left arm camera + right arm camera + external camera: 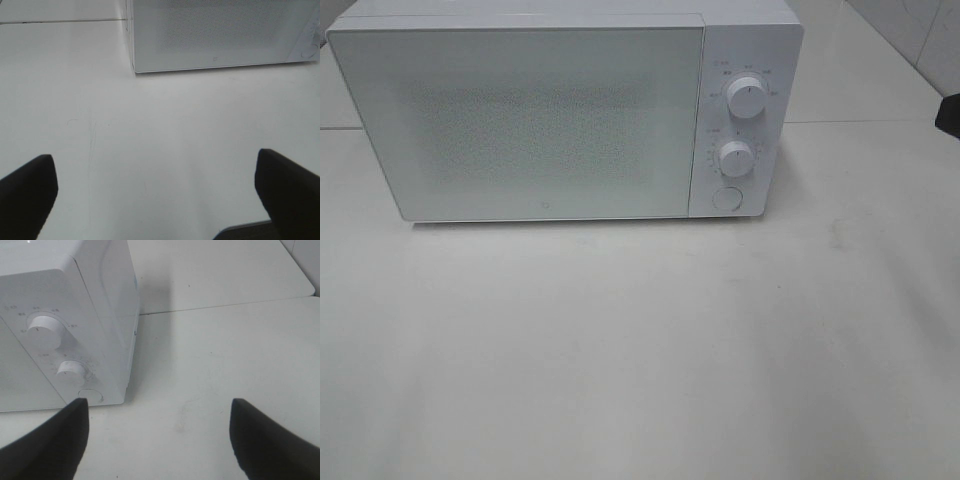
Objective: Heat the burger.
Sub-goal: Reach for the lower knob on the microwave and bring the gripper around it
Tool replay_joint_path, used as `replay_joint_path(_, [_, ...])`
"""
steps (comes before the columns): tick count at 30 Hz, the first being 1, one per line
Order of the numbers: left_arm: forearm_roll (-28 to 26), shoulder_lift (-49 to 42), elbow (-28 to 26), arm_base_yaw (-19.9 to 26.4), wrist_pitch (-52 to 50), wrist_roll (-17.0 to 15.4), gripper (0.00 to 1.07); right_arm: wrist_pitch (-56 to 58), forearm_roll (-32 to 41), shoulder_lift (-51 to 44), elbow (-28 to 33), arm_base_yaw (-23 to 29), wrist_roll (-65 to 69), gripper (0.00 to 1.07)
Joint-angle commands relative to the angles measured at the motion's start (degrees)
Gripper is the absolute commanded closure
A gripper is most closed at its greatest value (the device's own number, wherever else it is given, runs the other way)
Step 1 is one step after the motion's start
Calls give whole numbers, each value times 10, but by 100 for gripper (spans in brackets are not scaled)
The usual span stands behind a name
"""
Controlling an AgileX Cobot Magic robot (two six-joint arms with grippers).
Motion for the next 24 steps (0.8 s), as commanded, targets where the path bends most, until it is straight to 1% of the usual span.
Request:
replay_joint_path(1, [-1,-13,2,1,-8,-4,6,-42,2,28,6,-2,3,32])
replay_joint_path(3, [-1,-13,2,1,-8,-4,6,-132,2,70,28,-2,2,32])
replay_joint_path(4, [-1,-13,2,1,-8,-4,6,-132,2,70,28,-2,2,32])
replay_joint_path(6, [-1,-13,2,1,-8,-4,6,-204,2,92,50,1,2,32])
replay_joint_path(9, [-1,-13,2,1,-8,-4,6,-227,3,97,57,6,2,32])
replay_joint_path(11, [-1,-13,2,1,-8,-4,6,-296,28,128,80,47,-20,32])
replay_joint_path(12, [-1,-13,2,1,-8,-4,6,-296,28,128,80,47,-20,32])
replay_joint_path(13, [-1,-13,2,1,-8,-4,6,-308,41,135,84,61,-29,32])
replay_joint_path(14, [-1,-13,2,1,-8,-4,6,-336,75,155,91,89,-54,32])
replay_joint_path(15, [-1,-13,2,1,-8,-4,6,-336,75,155,91,89,-54,32])
replay_joint_path(16, [-1,-13,2,1,-8,-4,6,-368,105,175,96,115,-77,32])
replay_joint_path(17, [-1,-13,2,1,-8,-4,6,-368,105,175,96,115,-77,32])
replay_joint_path(18, [-1,-13,2,1,-8,-4,6,-383,119,187,96,126,-90,32])
replay_joint_path(19, [-1,-13,2,1,-8,-4,6,-414,148,209,96,154,-113,32])
replay_joint_path(20, [-1,-13,2,1,-8,-4,6,-414,148,209,96,154,-113,32])
replay_joint_path(21, [-1,-13,2,1,-8,-4,6,-431,164,222,96,167,-124,32])
replay_joint_path(22, [-1,-13,2,1,-8,-4,6,-464,198,243,96,194,-145,32])
replay_joint_path(23, [-1,-13,2,1,-8,-4,6,-464,198,243,96,194,-145,32])
replay_joint_path(24, [-1,-13,2,1,-8,-4,6,-483,214,254,96,209,-156,32])
